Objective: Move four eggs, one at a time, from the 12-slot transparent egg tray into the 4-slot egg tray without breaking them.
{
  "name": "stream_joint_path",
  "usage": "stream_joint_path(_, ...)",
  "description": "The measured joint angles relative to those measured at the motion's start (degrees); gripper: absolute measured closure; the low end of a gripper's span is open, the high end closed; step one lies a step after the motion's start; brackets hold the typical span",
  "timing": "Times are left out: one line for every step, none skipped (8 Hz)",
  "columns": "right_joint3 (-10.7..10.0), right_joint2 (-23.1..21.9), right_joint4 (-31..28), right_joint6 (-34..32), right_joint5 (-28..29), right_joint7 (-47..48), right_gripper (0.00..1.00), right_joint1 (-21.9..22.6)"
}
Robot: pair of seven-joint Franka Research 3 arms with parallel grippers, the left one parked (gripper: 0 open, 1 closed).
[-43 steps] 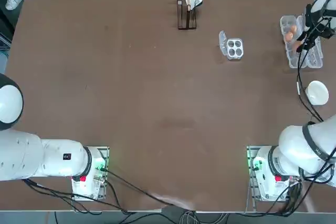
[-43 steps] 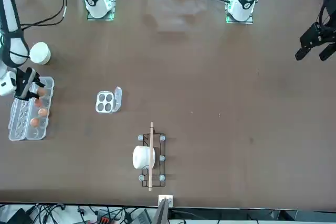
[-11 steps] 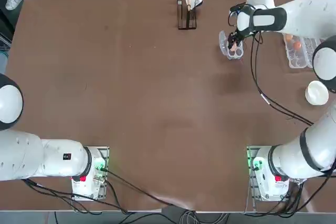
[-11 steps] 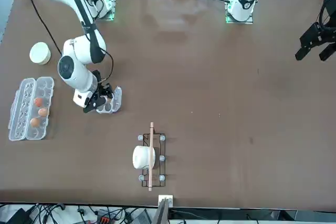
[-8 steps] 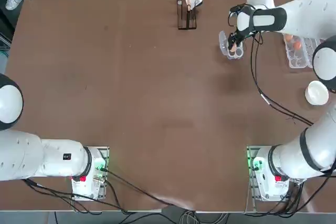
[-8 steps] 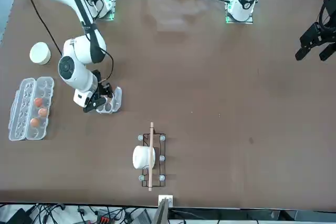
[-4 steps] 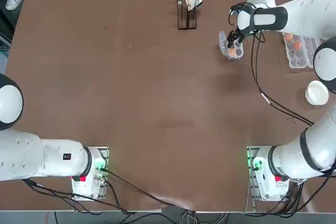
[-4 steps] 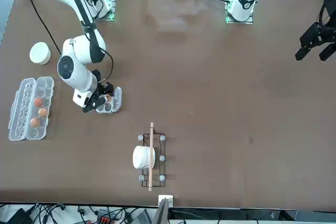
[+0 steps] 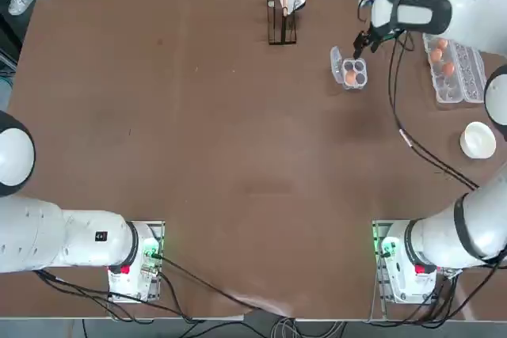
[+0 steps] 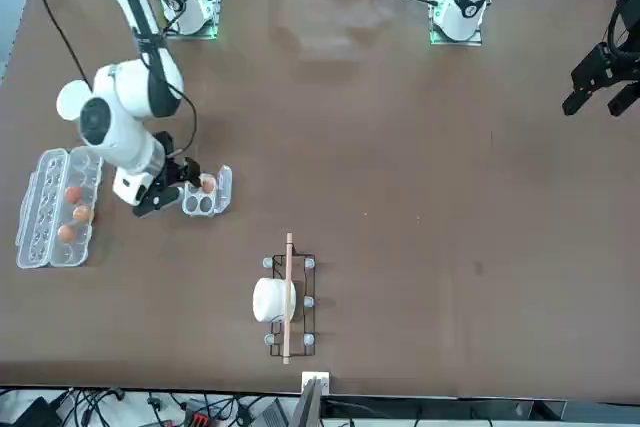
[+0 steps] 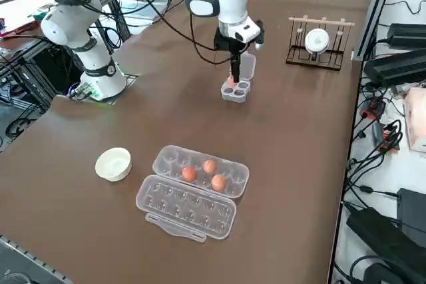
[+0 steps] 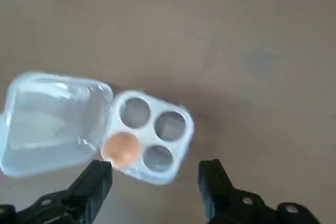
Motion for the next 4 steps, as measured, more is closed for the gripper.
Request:
stream_joint_path(-0.1, -0.7, 2.0, -4.7, 0.0, -3.7, 0.0, -2.9)
stream_joint_path(-0.2, -1.2, 3.3, -7.0, 0.0, -8.7, 0.0, -6.1)
stream_joint_path(-0.3, -1.2, 3.7, -7.5, -0.1, -15.5, 0.0, -9.3)
stream_joint_path(-0.4, -1.0, 3.7, -7.5, -0.1, -22.7, 0.0, -12.3)
